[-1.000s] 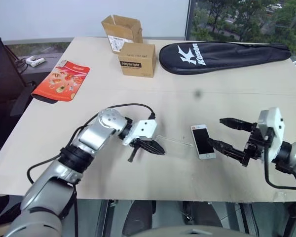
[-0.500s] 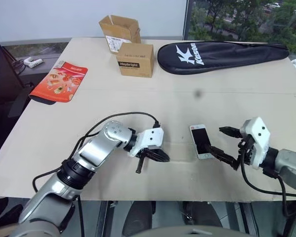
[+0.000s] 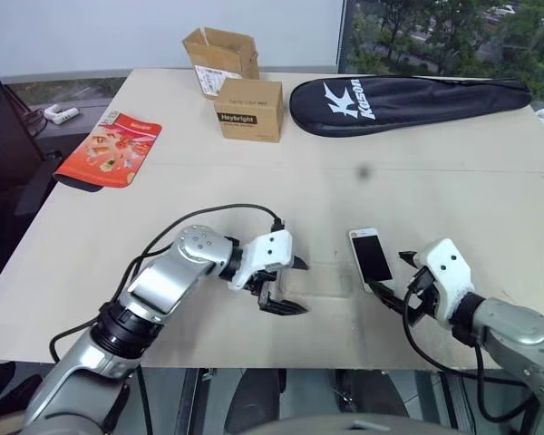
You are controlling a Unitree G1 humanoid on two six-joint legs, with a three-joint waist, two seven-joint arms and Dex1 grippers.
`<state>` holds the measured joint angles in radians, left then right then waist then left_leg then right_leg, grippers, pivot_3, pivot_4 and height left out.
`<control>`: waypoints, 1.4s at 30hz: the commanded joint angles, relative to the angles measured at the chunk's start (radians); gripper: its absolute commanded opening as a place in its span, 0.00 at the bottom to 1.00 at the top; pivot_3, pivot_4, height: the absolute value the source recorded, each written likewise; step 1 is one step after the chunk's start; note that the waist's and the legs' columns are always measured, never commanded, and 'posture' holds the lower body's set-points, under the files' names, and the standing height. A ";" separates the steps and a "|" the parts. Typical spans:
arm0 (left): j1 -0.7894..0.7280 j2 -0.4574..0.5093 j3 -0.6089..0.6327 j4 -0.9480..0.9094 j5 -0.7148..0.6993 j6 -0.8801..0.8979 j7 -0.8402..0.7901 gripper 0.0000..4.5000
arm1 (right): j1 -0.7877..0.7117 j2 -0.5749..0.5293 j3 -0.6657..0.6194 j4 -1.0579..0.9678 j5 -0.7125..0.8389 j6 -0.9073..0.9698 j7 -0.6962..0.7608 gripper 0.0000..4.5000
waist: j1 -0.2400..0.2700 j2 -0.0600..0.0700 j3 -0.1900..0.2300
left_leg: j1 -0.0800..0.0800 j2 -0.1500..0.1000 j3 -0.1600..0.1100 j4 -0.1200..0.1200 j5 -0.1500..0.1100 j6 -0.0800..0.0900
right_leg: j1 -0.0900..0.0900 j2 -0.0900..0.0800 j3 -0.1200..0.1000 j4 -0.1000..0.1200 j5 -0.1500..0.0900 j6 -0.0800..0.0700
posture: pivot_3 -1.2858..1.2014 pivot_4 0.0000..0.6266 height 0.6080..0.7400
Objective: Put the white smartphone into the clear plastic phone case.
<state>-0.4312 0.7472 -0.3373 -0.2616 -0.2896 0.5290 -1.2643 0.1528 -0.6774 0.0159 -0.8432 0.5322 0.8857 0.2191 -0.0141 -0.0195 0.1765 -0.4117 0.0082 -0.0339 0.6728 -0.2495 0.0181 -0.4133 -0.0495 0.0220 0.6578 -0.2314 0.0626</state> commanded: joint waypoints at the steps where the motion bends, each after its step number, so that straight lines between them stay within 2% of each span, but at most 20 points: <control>1: 0.031 0.029 0.115 -0.030 -0.067 -0.036 -0.010 0.98 | -0.003 0.032 0.013 -0.037 -0.053 0.064 -0.081 1.00 | 0.001 0.000 0.000 | 0.000 0.000 0.000 0.000 0.000 0.000 | 0.000 0.000 0.000 0.000 0.000 0.000 | 0.52 0.24 1.00; 9: 0.150 0.062 0.298 -0.161 -0.145 0.035 0.110 0.98 | 0.020 0.062 0.040 -0.082 -0.026 0.112 -0.033 1.00 | 0.001 0.000 0.000 | 0.000 0.000 0.000 0.000 0.000 0.000 | 0.000 -0.001 0.000 -0.001 0.000 0.000 | 0.52 0.24 1.00; 13: 0.192 0.077 0.342 -0.229 -0.153 0.086 0.184 0.98 | -0.001 0.061 0.052 -0.064 -0.022 0.140 -0.011 1.00 | 0.001 0.000 0.000 | 0.002 0.001 -0.001 -0.002 0.000 0.000 | 0.000 0.000 0.001 0.000 0.000 0.000 | 0.52 0.24 1.00; 16: 0.206 0.084 0.352 -0.257 -0.146 0.096 0.221 0.98 | -0.052 0.063 0.085 -0.021 -0.097 0.167 -0.069 1.00 | 0.001 0.000 0.000 | 0.002 0.001 0.000 -0.002 0.000 0.000 | 0.000 0.000 0.001 0.000 0.000 0.000 | 0.52 0.24 1.00; 20: 0.208 0.087 0.368 -0.308 -0.180 0.128 0.248 0.98 | -0.088 0.098 0.111 0.002 -0.120 0.198 -0.089 1.00 | 0.003 0.000 -0.001 | 0.002 0.000 0.001 -0.001 0.000 0.000 | 0.000 0.000 0.001 -0.001 0.000 0.000 | 0.52 0.24 1.00; 28: 0.197 0.090 0.384 -0.308 -0.217 0.139 0.278 0.98 | -0.120 0.155 0.102 0.046 -0.192 0.230 -0.134 1.00 | 0.000 -0.001 -0.001 | 0.004 0.000 0.001 -0.002 0.000 0.000 | 0.001 0.000 0.003 0.000 0.000 0.000 | 0.52 0.24 1.00; 32: 0.207 0.098 0.388 -0.304 -0.247 0.134 0.260 0.98 | -0.118 0.171 0.071 0.074 -0.199 0.216 -0.127 1.00 | 0.001 -0.002 -0.002 | 0.005 0.000 0.001 -0.002 0.000 0.000 | 0.002 0.000 0.004 0.000 0.000 0.000 | 0.52 0.24 1.00; 35: 0.207 0.102 0.387 -0.299 -0.258 0.133 0.254 0.98 | -0.119 0.229 0.026 0.103 -0.174 0.222 -0.123 1.00 | 0.001 -0.003 -0.002 | 0.006 0.000 0.001 -0.002 0.000 0.000 | 0.002 0.000 0.005 0.000 0.000 0.000 | 0.52 0.24 1.00; 41: 0.196 0.123 0.359 -0.267 -0.202 0.098 0.263 0.98 | -0.137 0.251 -0.006 0.163 -0.183 0.220 -0.102 1.00 | 0.001 -0.003 -0.002 | 0.012 0.000 0.002 -0.003 0.000 0.000 | 0.007 0.000 0.007 -0.001 -0.002 -0.004 | 0.52 0.24 1.00; 42: 0.192 0.120 0.360 -0.269 -0.206 0.102 0.266 1.00 | -0.135 0.248 -0.002 0.168 -0.186 0.216 -0.099 0.95 | 0.002 -0.004 -0.003 | 0.012 0.000 0.002 -0.003 0.000 0.000 | 0.007 0.000 0.007 -0.001 -0.002 -0.004 | 0.52 0.24 1.00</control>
<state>-0.2258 0.8629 0.0203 -0.5189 -0.4942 0.6448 -1.0035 0.0126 -0.4164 0.0472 -0.7129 0.3744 1.0997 0.1248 -0.0122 -0.0233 0.1736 -0.3997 0.0085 -0.0319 0.6697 -0.2495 0.0179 -0.4057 -0.0496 0.0285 0.6565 -0.2339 0.0588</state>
